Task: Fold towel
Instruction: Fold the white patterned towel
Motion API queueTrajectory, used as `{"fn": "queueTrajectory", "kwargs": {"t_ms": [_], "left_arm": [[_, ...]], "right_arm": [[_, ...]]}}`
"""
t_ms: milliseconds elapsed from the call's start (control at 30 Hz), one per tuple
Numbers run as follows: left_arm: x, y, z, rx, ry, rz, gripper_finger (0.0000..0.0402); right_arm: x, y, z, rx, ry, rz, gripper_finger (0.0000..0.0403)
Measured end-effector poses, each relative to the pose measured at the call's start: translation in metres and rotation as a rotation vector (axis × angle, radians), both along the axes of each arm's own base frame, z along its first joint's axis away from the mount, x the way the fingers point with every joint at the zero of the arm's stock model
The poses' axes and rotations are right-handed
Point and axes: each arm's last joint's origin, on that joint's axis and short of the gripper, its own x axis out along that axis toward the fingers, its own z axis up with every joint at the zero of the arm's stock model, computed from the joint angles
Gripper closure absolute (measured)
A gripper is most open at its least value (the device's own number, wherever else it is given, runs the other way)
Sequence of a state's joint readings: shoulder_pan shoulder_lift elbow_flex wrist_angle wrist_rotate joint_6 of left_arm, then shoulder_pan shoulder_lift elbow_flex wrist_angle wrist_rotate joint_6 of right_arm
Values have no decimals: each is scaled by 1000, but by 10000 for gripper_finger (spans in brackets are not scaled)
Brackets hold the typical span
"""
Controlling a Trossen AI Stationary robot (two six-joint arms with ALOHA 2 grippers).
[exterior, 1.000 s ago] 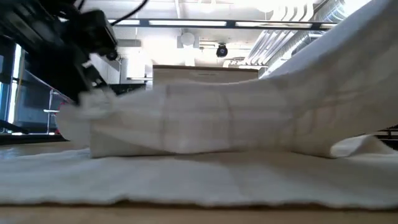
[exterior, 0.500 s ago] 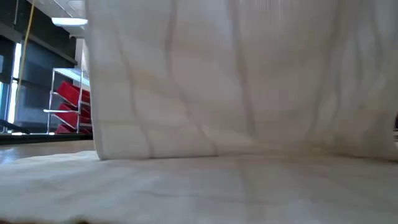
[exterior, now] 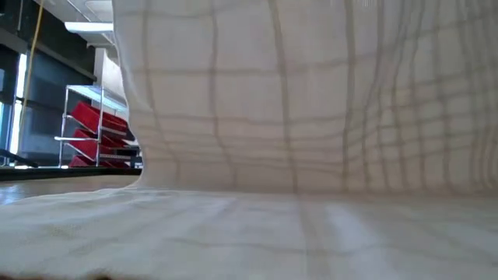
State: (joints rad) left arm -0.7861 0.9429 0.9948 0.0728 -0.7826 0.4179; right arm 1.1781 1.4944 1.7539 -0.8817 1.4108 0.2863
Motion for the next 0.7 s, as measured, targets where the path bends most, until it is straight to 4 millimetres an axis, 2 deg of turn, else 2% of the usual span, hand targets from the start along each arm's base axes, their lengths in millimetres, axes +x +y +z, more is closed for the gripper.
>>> {"fn": "queueTrajectory", "kwargs": {"t_ms": [100, 300, 367, 533, 700], "left_arm": [[1, 4, -2, 59, 26, 84, 402], [14, 19, -22, 96, 170, 282, 402], [19, 27, -27, 118, 210, 332, 402], [33, 48, -30, 151, 255, 291, 402], [44, 74, -30, 178, 276, 265, 402]], "right_arm": [[1, -9, -6, 34, 13, -25, 403], [-6, -43, -28, 100, 85, -128, 403], [-4, -48, -32, 143, 79, -149, 403], [-8, -72, -32, 87, 122, -168, 403], [-13, -97, -39, 106, 160, -199, 403]]}}
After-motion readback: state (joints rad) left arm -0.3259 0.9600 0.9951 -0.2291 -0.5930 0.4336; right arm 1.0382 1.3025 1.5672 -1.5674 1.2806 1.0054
